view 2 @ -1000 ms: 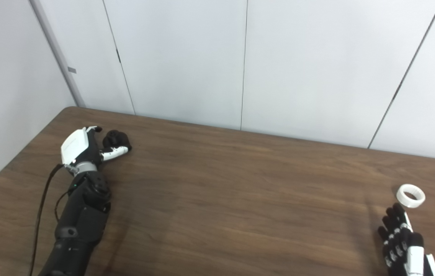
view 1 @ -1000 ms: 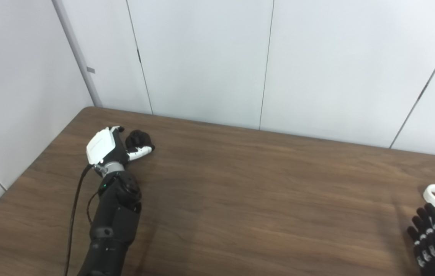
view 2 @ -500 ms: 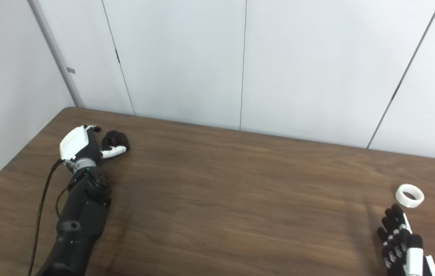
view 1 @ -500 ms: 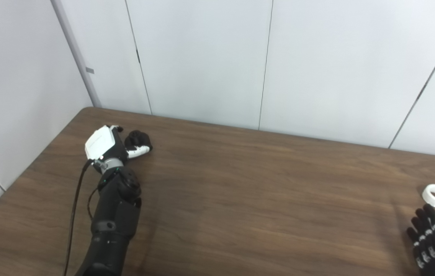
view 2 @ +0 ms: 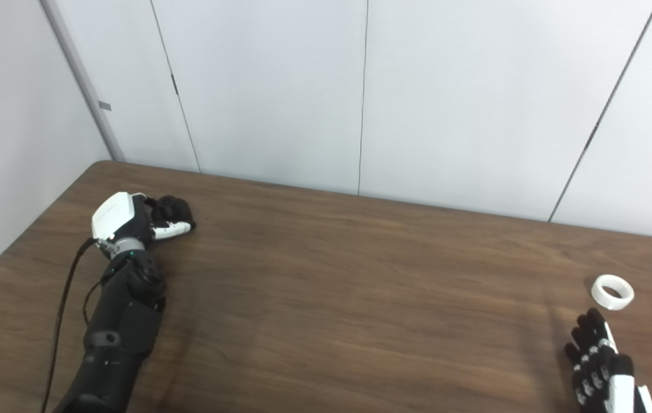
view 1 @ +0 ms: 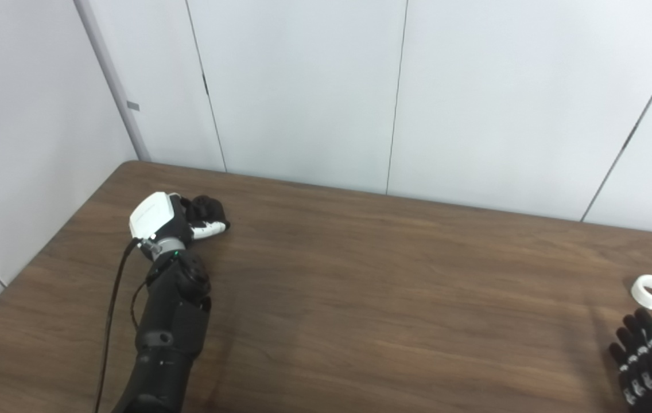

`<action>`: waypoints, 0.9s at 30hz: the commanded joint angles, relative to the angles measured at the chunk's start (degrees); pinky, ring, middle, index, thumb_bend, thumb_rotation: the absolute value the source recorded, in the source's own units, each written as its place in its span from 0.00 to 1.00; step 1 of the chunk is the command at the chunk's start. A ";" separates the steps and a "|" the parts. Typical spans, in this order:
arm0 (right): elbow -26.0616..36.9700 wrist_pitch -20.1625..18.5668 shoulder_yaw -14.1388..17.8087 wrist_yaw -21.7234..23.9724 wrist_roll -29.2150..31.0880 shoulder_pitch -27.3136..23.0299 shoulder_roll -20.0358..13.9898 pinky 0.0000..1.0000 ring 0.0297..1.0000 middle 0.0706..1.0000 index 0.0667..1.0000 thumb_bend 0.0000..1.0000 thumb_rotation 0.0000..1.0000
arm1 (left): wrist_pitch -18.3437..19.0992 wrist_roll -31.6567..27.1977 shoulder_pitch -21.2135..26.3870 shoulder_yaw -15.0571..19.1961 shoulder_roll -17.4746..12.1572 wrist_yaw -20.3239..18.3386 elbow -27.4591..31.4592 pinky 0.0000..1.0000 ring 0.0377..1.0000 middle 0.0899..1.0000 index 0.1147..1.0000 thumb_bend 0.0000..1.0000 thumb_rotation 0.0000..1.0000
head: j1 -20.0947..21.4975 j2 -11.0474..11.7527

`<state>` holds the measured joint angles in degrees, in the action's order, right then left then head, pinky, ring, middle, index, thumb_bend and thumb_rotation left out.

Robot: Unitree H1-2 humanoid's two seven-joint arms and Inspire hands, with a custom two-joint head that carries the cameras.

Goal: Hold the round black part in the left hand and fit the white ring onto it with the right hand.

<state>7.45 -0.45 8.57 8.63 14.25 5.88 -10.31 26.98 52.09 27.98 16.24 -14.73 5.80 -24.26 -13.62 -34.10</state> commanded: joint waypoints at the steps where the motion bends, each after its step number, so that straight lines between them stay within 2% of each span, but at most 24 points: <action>1: 0.38 -0.97 -0.03 -0.39 0.00 0.94 0.14 1.00 1.00 0.99 0.98 0.63 1.00 | -0.07 2.44 2.76 0.35 -0.77 0.30 0.85 1.00 0.97 0.88 0.67 0.88 0.36 | -0.02 0.00; 16: 1.05 -1.89 -0.15 -0.85 -0.28 1.11 0.26 1.00 1.00 0.99 0.98 0.64 1.00 | -0.06 2.72 2.77 0.80 -0.82 0.39 0.51 0.99 0.95 0.87 0.67 0.86 0.32 | -0.07 -0.26; 24: 1.01 -1.74 -0.40 -0.68 -0.44 1.34 0.26 1.00 1.00 0.99 0.98 0.64 1.00 | -0.09 -1.12 2.33 -0.73 -1.61 2.70 1.06 0.96 0.93 0.84 0.63 0.83 0.24 | 0.14 -0.19; 27: 1.10 -1.66 -0.44 -0.59 -0.11 1.44 0.35 1.00 1.00 0.99 0.99 0.62 1.00 | -0.08 -2.93 2.33 -1.97 -2.37 3.27 0.77 0.95 0.91 0.82 0.58 0.78 0.20 | 0.24 -0.09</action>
<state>8.10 -1.11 8.38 8.25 14.21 6.19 -10.25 26.98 49.52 27.97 14.75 -15.20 7.10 -24.54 -13.36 -34.19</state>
